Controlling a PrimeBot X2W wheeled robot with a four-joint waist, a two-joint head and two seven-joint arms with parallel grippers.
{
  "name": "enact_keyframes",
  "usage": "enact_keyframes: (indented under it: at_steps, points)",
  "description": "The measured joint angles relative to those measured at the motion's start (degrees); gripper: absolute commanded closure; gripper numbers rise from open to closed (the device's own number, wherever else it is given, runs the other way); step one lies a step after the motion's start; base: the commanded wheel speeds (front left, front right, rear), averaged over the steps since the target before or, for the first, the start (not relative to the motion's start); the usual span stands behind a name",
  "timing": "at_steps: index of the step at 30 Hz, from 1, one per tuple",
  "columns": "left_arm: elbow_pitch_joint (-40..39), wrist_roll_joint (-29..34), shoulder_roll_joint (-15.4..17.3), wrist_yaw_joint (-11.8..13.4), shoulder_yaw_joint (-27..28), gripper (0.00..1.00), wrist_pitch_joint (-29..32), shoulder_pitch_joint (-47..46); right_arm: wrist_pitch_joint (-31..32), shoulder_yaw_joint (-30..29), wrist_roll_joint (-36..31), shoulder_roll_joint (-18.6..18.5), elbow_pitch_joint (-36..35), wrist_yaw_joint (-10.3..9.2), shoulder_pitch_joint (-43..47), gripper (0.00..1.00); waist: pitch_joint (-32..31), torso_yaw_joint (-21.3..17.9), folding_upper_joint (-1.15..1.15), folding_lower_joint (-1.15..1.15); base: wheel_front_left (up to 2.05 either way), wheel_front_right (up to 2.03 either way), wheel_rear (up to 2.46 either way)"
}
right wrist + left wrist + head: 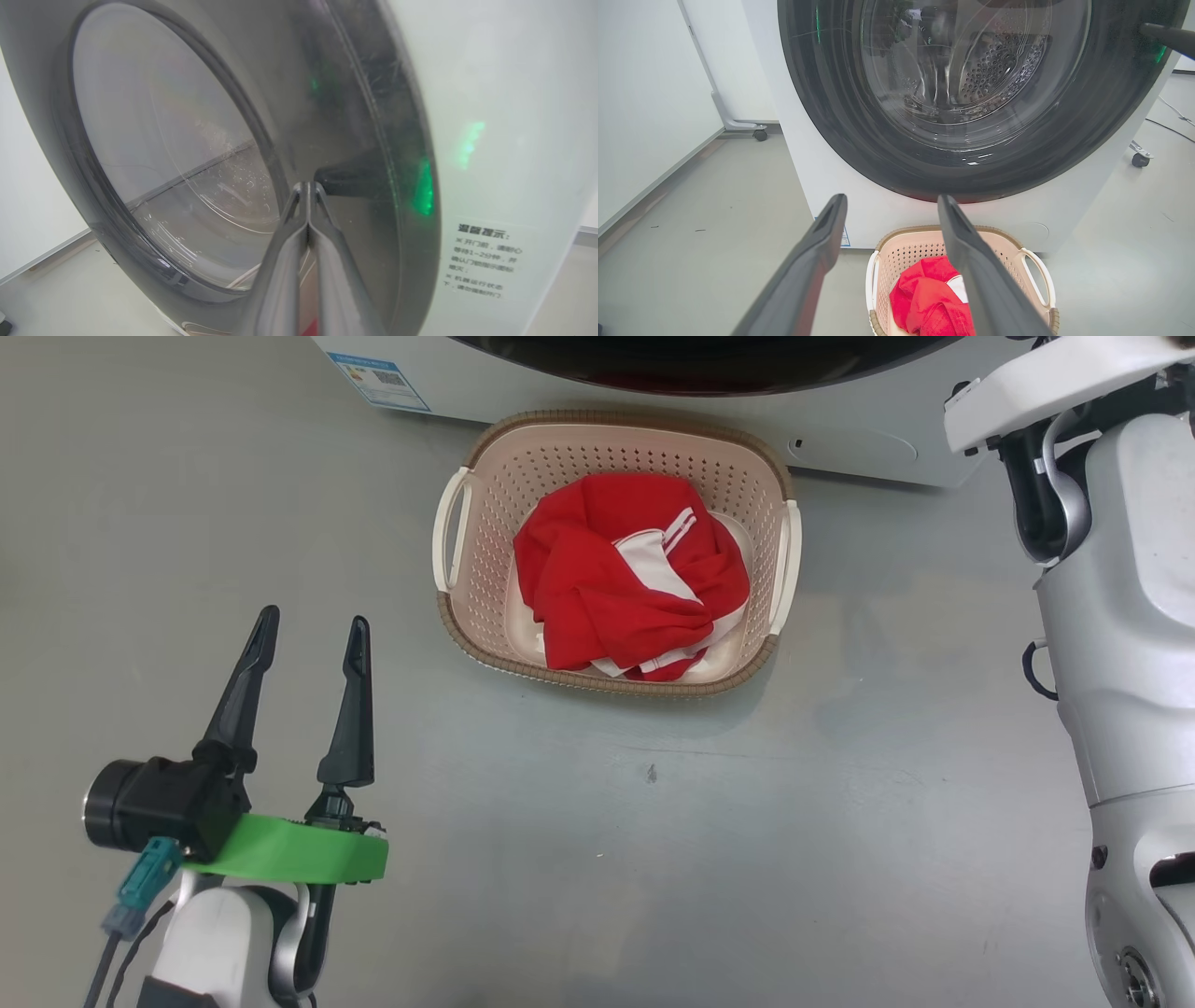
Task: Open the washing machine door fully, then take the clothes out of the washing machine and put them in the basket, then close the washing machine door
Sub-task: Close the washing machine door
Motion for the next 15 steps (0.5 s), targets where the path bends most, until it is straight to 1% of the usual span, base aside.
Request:
enact_keyframes:
  at_steps: [8,15]
  points:
    - [0.31,0.56,-0.14,-0.05,0.27,0.0,0.0,-0.79,0.0,0.89,-0.14,0.0,0.89,0.05,-0.42,1.0,-0.26,-0.27,0.0,0.0,0.0,0.0,0.0]
    - [1.32,1.08,-0.22,-0.05,1.1,0.0,0.0,-0.79,0.0,3.16,-0.59,0.3,-0.27,0.87,1.66,1.0,-1.73,-0.93,0.0,0.0,0.0,0.0,0.0]
